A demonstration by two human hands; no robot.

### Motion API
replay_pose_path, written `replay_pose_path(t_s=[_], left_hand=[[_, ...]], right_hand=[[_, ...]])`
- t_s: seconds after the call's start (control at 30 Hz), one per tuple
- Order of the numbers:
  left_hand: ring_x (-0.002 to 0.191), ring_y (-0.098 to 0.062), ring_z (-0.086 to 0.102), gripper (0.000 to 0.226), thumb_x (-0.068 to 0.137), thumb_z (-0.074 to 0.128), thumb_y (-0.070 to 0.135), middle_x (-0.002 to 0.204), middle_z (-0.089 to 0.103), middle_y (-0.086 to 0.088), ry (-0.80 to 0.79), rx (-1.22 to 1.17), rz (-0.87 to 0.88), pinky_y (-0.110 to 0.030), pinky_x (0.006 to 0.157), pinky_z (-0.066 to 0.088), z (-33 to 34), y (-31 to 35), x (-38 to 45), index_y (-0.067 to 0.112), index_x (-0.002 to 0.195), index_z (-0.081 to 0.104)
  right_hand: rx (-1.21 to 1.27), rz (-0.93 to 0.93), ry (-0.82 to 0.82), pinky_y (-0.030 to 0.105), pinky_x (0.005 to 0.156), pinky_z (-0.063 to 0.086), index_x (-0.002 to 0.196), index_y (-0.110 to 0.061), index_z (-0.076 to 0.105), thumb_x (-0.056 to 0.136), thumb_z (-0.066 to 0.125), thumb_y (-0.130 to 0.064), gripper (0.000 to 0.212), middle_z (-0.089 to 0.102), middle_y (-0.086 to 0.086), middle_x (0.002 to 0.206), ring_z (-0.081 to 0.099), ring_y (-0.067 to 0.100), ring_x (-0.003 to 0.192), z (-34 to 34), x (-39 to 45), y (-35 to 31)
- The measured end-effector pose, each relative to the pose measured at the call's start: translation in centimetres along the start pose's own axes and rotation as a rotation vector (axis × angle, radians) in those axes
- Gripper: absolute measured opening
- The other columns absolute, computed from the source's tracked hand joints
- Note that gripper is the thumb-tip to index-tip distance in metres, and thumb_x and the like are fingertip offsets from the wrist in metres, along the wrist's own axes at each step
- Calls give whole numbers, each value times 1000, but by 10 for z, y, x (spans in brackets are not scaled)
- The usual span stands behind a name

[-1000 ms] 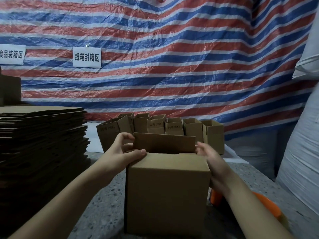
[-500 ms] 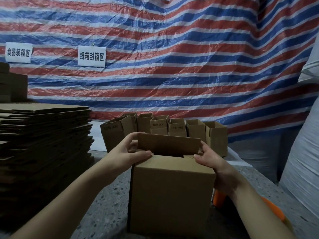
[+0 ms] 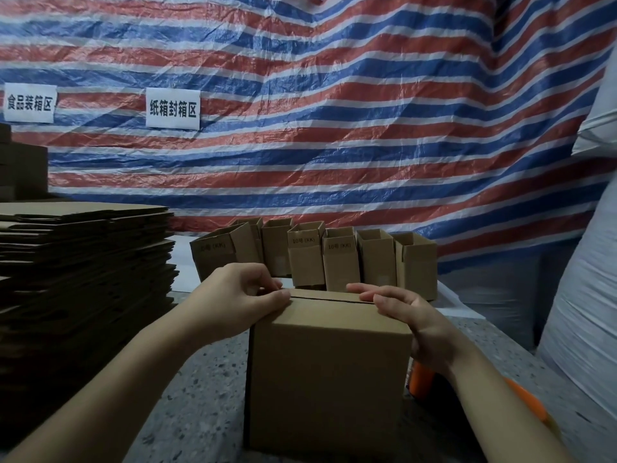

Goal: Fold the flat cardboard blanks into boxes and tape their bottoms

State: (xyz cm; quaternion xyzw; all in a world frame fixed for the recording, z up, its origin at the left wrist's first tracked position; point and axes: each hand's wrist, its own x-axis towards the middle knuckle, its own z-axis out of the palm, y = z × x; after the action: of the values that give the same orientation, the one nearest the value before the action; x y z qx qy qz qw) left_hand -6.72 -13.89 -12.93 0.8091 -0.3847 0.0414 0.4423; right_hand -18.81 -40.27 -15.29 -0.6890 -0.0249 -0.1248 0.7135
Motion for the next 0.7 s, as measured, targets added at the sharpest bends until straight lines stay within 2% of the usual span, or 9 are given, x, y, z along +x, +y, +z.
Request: replay_pose_path(t_s=[0.07, 0.13, 0.27, 0.37, 0.47, 0.6, 0.7], left_hand=[[91, -1, 66, 15, 84, 70, 47, 100, 69, 19, 10, 94, -3, -15, 67, 52, 0, 4, -1, 32, 83, 69], [89, -2, 64, 13, 88, 66, 48, 100, 67, 18, 7, 162, -19, -16, 65, 52, 2, 9, -3, 34, 86, 67], [88, -2, 59, 16, 96, 54, 47, 98, 64, 17, 18, 383, -30, -23, 73, 54, 5, 21, -9, 34, 98, 65], [111, -9, 55, 25, 100, 45, 42, 116, 63, 14, 60, 565, 87, -29, 96, 47, 12, 32, -11, 33, 117, 61], [140, -11, 36, 48, 101, 30, 54, 149, 44, 12, -26, 622, 153, -32, 115, 25, 27, 44, -9, 34, 144, 41], [148, -12, 20, 67, 95, 11, 70, 160, 27, 9, -237, 723, 133, -43, 120, 11, 42, 48, -3, 38, 151, 28], [148, -10, 22, 68, 94, 9, 71, 160, 28, 10, -261, 703, 98, -46, 121, 12, 44, 43, -1, 40, 152, 26]], right_hand=[[-60, -10, -2, 36, 93, 57, 97, -15, 81, 75, 77, -31, 27, 68, -2, 129, 66, 23, 117, 2, 0, -2], [-99, -19, -2, 35, 92, 56, 96, -18, 82, 74, 75, -30, 25, 69, -3, 127, 66, 21, 116, 2, 0, -3], [-152, -17, 5, 33, 90, 56, 96, -18, 82, 78, 72, -29, 23, 69, -4, 126, 66, 18, 115, 1, 3, -1], [-180, -22, 12, 35, 93, 54, 95, -17, 82, 78, 72, -30, 24, 69, -6, 128, 64, 18, 118, -1, 5, 1], [-215, -26, 3, 42, 101, 52, 103, -16, 80, 79, 72, -32, 30, 68, -6, 128, 63, 22, 119, -3, 7, 2], [-232, -18, 6, 49, 104, 50, 111, -20, 78, 78, 74, -37, 38, 67, -3, 128, 61, 28, 120, -6, 7, 4], [-221, -19, 8, 46, 103, 52, 109, -19, 79, 78, 74, -35, 35, 68, -2, 127, 62, 27, 120, -5, 8, 3]])
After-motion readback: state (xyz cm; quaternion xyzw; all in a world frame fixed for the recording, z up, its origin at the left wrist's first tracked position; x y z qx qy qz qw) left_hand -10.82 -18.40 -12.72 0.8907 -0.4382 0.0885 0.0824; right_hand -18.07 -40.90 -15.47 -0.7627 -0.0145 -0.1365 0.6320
